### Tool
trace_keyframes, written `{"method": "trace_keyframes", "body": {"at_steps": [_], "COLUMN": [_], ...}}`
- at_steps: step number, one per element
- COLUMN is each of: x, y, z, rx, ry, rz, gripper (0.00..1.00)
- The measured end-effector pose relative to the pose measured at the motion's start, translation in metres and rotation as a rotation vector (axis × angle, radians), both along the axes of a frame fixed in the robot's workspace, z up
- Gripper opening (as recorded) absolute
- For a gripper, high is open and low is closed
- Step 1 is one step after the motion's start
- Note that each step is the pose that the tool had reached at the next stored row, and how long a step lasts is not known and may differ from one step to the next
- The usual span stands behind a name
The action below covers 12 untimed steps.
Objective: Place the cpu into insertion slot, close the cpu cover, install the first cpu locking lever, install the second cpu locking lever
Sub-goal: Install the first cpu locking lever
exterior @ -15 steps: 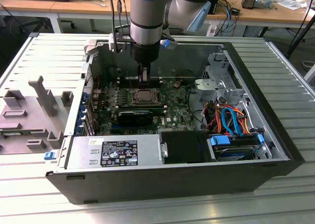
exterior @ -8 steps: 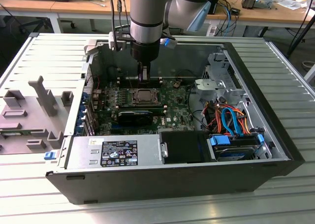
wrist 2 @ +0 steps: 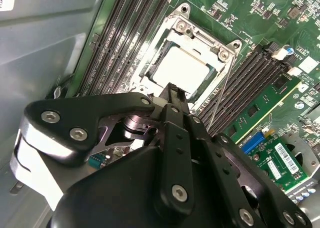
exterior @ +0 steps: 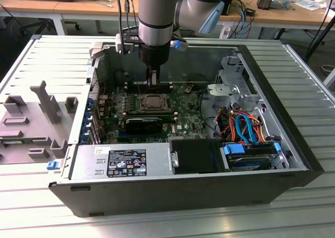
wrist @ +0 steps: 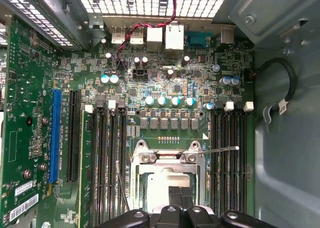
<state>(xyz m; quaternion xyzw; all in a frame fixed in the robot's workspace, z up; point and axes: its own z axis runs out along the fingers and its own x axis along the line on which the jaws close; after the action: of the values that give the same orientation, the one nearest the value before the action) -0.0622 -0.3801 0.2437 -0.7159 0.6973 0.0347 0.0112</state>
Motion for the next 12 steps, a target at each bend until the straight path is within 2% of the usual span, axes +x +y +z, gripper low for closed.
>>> {"method": "trace_keyframes", "body": {"at_steps": [3, 12], "x": [0.0000, 0.0000], "y": [0.0000, 0.0000], "z": [0.0000, 0.0000], "rx": [0.0000, 0.0000], "ry": [0.0000, 0.0000], "rz": [0.036, 0.100], "gripper": [0.11, 0.11]}}
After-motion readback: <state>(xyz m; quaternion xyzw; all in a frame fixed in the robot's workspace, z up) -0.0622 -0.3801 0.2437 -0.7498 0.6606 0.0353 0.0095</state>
